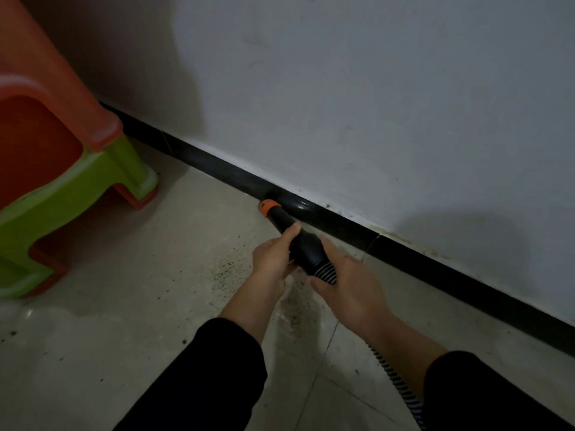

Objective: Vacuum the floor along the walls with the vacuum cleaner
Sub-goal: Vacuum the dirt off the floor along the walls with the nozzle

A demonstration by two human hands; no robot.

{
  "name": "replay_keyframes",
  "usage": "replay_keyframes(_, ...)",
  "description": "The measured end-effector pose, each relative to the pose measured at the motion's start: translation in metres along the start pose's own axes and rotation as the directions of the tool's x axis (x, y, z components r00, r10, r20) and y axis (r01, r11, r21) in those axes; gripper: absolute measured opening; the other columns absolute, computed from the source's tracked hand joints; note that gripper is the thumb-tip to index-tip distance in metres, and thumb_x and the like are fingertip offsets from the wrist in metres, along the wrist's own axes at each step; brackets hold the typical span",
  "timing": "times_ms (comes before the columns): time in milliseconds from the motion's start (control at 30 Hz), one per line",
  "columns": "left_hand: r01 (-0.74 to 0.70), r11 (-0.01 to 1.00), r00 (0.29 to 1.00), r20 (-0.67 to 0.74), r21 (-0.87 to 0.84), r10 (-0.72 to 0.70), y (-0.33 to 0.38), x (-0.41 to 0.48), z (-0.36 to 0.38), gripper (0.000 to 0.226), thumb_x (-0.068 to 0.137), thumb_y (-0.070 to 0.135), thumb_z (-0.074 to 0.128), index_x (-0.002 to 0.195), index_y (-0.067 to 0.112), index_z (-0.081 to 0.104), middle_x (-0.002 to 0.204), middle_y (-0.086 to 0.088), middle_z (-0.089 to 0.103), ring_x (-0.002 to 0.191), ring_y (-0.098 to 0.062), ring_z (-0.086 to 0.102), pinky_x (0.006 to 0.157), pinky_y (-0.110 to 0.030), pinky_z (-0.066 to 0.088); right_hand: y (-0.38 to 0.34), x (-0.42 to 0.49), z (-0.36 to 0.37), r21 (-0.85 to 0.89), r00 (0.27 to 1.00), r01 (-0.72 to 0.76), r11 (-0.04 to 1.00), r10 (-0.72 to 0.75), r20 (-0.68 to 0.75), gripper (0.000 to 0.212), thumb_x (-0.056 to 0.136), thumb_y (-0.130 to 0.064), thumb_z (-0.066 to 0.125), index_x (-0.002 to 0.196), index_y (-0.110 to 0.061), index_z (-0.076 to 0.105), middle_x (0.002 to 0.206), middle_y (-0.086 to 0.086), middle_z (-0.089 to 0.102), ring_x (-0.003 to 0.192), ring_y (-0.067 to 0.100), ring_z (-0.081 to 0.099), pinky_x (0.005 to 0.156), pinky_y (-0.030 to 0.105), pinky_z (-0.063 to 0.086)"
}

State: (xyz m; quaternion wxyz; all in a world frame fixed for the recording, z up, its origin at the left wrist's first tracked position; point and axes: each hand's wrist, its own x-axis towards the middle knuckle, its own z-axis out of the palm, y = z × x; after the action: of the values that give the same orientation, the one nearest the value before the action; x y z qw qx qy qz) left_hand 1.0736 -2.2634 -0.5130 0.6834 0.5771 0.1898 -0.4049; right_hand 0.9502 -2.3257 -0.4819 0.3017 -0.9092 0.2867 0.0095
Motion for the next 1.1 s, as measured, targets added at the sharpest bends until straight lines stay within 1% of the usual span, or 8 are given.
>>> replay_keyframes(267, 0.061, 0.998, 0.996, 0.068, 0.006, -0.061, -0.018, -0.019, 0.010, 0.038, 0.084, 0.025, 0.077, 0.110, 0.002, 0.063, 0.104, -0.017, 0.070, 0.090, -0.025, 0.070, 0.070, -0.030, 0.060, 0.012, -0.024, -0.013, -0.034, 0.997, -0.071, 0.997, 0.070, -0.017, 0.070, 0.092, -0.040, 0.059, 0.149, -0.041, 0.017, 0.104, -0.004, 0.059, 0.084, 0.010, 0.057, 0.072, 0.025, 0.050)
replay_keyframes(400, 0.063, 0.997, 0.996, 0.062, 0.038, -0.065, -0.023, -0.023, 0.013, 0.029, 0.083, 0.026, 0.077, 0.097, 0.005, 0.064, 0.102, -0.016, 0.070, 0.093, -0.026, 0.069, 0.074, -0.032, 0.060, 0.018, -0.031, -0.015, -0.069, 0.997, -0.082, 0.994, 0.082, -0.006, 0.069, 0.092, -0.044, 0.058, 0.149, -0.040, 0.018, 0.105, -0.004, 0.061, 0.084, 0.010, 0.058, 0.074, 0.027, 0.051)
replay_keyframes(500, 0.063, 0.996, 0.995, 0.076, 0.060, -0.067, -0.026, -0.027, 0.013, 0.026, 0.083, 0.027, 0.077, 0.092, 0.008, 0.062, 0.100, -0.013, 0.069, 0.093, -0.025, 0.068, 0.071, -0.029, 0.059, 0.022, -0.036, -0.018, -0.103, 0.998, -0.063, 0.993, 0.065, 0.017, 0.069, 0.093, -0.045, 0.057, 0.149, -0.038, 0.017, 0.104, -0.004, 0.062, 0.080, 0.008, 0.056, 0.067, 0.021, 0.046)
replay_keyframes(600, 0.061, 0.995, 0.994, 0.084, 0.076, -0.067, -0.027, -0.032, 0.013, 0.028, 0.083, 0.029, 0.076, 0.095, 0.008, 0.062, 0.094, -0.010, 0.069, 0.090, -0.022, 0.068, 0.071, -0.027, 0.059, 0.024, -0.038, -0.021, -0.091, 0.999, -0.036, 0.995, 0.039, 0.036, 0.069, 0.092, -0.044, 0.059, 0.148, -0.037, 0.021, 0.097, -0.009, 0.061, 0.074, 0.003, 0.055, 0.064, 0.018, 0.046)
replay_keyframes(700, 0.067, 0.993, 0.994, 0.074, 0.101, -0.075, -0.025, -0.033, 0.008, 0.030, 0.083, 0.030, 0.077, 0.096, 0.009, 0.060, 0.098, -0.012, 0.069, 0.092, -0.023, 0.068, 0.076, -0.029, 0.059, 0.022, -0.038, -0.022, -0.052, 0.998, -0.021, 0.998, 0.024, 0.062, 0.065, 0.091, -0.041, 0.062, 0.146, -0.037, 0.027, 0.090, -0.011, 0.061, 0.069, 0.002, 0.058, 0.062, 0.017, 0.049)
replay_keyframes(833, 0.084, 0.991, 0.992, 0.080, 0.108, -0.093, -0.019, -0.036, -0.001, 0.038, 0.082, 0.030, 0.078, 0.106, 0.007, 0.059, 0.104, -0.015, 0.069, 0.095, -0.026, 0.069, 0.079, -0.033, 0.060, 0.014, -0.039, -0.026, -0.079, 0.994, -0.029, 0.996, 0.037, 0.104, 0.070, 0.092, -0.042, 0.060, 0.150, -0.036, 0.020, 0.088, -0.014, 0.054, 0.067, -0.001, 0.054, 0.055, 0.010, 0.037)
replay_keyframes(1000, 0.100, 0.991, 0.991, 0.077, 0.094, -0.107, -0.013, -0.041, -0.017, 0.048, 0.081, 0.028, 0.079, 0.117, 0.003, 0.058, 0.102, -0.015, 0.070, 0.090, -0.025, 0.070, 0.074, -0.032, 0.061, 0.005, -0.039, -0.021, -0.071, 0.989, 0.000, 0.997, 0.011, 0.149, 0.072, 0.091, -0.044, 0.061, 0.150, -0.037, 0.021, 0.094, -0.011, 0.060, 0.071, 0.000, 0.056, 0.061, 0.012, 0.042)
replay_keyframes(1100, 0.097, 0.993, 0.993, 0.060, 0.075, -0.101, -0.010, -0.043, -0.025, 0.048, 0.081, 0.028, 0.078, 0.118, 0.003, 0.059, 0.102, -0.015, 0.070, 0.089, -0.024, 0.070, 0.069, -0.030, 0.060, 0.001, -0.038, -0.017, -0.065, 0.989, 0.028, 0.998, -0.018, 0.148, 0.069, 0.090, -0.042, 0.062, 0.148, -0.037, 0.025, 0.091, -0.012, 0.059, 0.070, -0.002, 0.054, 0.059, 0.012, 0.037)
